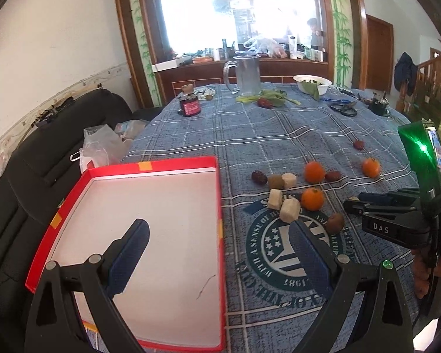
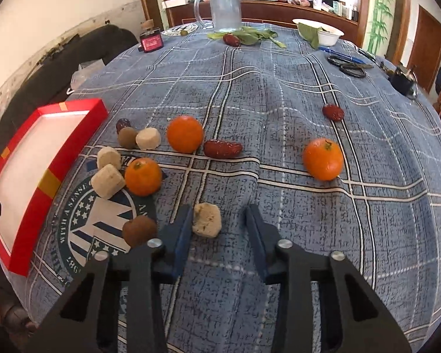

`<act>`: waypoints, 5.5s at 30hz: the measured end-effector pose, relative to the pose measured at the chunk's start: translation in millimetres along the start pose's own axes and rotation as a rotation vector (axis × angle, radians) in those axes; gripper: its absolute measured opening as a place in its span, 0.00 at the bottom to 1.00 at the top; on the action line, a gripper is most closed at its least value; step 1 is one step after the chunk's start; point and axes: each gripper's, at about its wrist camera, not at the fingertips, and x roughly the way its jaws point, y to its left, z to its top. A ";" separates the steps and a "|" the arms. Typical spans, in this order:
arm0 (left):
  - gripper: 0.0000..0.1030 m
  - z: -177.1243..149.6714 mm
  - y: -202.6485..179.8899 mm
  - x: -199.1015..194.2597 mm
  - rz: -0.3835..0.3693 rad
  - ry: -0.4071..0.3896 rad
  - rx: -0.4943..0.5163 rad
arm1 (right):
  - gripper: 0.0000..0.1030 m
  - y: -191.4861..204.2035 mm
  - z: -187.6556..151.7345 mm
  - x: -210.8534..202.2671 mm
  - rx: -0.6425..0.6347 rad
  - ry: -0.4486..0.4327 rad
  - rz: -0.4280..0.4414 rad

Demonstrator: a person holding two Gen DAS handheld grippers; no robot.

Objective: Organize fruits
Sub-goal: 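Grasp an orange with the left gripper while the right grasps a beige sponge cake, then lower the orange into the red tray with the left while the right drops the cake there, then grasp an orange with the right gripper while the left grasps a beige cake cube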

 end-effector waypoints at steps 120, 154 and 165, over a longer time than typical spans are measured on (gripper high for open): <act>0.63 -41.8 103.8 -23.3 0.228 0.068 -0.085 | 0.48 93.0 -5.1 -59.7 0.000 -0.184 0.426; 0.65 3.4 -40.0 54.6 -0.046 0.203 0.073 | 0.47 -101.5 33.9 14.4 0.253 -0.056 -0.069; 0.65 11.9 -64.7 92.2 -0.074 0.254 0.074 | 0.36 -94.3 33.0 14.4 0.231 -0.071 -0.049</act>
